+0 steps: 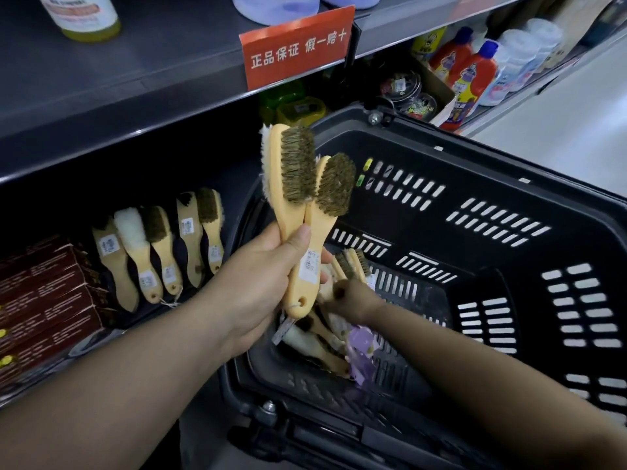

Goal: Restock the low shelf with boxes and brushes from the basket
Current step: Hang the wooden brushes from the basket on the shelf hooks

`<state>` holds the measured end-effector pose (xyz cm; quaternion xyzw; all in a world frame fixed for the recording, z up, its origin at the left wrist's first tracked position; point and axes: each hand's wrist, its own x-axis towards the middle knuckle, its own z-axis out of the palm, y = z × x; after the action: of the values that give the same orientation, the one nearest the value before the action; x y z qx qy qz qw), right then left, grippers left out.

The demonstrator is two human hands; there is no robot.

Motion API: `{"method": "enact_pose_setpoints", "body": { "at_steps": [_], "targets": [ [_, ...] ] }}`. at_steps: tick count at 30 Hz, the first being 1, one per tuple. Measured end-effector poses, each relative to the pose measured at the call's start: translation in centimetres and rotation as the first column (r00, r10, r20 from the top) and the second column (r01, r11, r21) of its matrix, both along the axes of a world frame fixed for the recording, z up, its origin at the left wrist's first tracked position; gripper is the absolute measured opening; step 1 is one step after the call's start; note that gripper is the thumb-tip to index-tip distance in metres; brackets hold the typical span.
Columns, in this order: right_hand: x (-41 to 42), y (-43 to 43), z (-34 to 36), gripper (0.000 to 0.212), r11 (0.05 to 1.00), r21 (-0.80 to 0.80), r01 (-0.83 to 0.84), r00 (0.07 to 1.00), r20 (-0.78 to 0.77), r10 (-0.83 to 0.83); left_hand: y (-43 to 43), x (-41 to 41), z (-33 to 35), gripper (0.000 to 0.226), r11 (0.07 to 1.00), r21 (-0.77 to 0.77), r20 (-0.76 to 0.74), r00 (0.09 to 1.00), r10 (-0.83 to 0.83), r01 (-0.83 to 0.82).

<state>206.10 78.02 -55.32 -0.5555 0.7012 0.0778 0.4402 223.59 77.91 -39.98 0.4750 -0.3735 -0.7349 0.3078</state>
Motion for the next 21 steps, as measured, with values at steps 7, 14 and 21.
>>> {"method": "enact_pose_setpoints", "body": {
  "at_steps": [7, 14, 21],
  "targets": [
    [-1.7, 2.4, 13.6, 0.010, 0.869, 0.173, 0.463, 0.366, 0.856, -0.365, 0.2, -0.4, 0.1, 0.021, 1.000, -0.005, -0.003, 1.000, 0.014, -0.014],
    [2.2, 3.7, 17.1, 0.040, 0.865, -0.085, 0.495, 0.517, 0.828, -0.215, 1.1, -1.2, 0.4, 0.033, 0.995, 0.096, -0.115, 0.993, -0.007, 0.018],
    [2.4, 2.9, 18.1, 0.044, 0.902, -0.333, 0.275, 0.786, 0.618, -0.012, 1.3, -0.5, 1.2, 0.070, 0.991, -0.010, -0.084, 0.987, -0.137, 0.136]
  ]
}}
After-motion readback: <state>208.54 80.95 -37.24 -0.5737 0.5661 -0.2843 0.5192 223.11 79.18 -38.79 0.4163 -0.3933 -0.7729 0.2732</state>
